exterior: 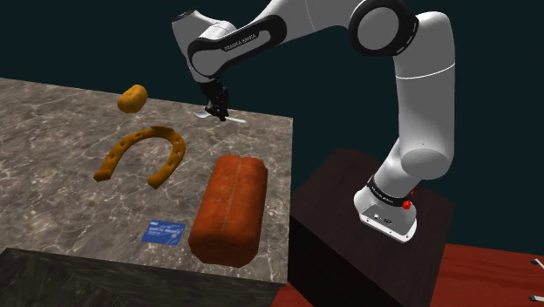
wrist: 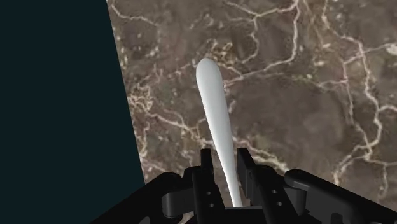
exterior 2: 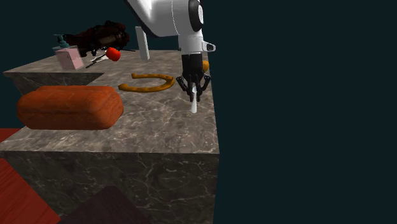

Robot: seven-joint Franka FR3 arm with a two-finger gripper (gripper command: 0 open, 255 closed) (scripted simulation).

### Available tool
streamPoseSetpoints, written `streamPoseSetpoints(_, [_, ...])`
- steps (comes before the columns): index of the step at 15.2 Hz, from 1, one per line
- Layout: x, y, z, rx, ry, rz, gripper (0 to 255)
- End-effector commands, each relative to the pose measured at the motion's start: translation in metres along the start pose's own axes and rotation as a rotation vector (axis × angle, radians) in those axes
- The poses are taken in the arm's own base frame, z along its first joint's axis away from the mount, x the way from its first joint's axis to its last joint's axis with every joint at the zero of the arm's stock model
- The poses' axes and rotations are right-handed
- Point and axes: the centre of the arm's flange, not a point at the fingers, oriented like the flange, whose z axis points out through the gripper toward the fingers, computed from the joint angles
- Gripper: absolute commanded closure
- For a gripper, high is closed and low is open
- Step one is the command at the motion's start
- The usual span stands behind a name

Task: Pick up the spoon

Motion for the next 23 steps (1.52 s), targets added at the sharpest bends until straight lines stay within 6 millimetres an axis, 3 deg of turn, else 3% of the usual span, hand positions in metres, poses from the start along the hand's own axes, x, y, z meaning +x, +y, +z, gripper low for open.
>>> streamPoseSetpoints(1, [0.0, 0.0, 0.0, 0.0, 0.0, 0.0, 255])
streamPoseSetpoints(7, [0.0, 0.0, 0.0, 0.0, 0.0, 0.0, 255])
streamPoseSetpoints(23, [-0.018, 0.01, -0.078, 0.0, 0.0, 0.0, 255])
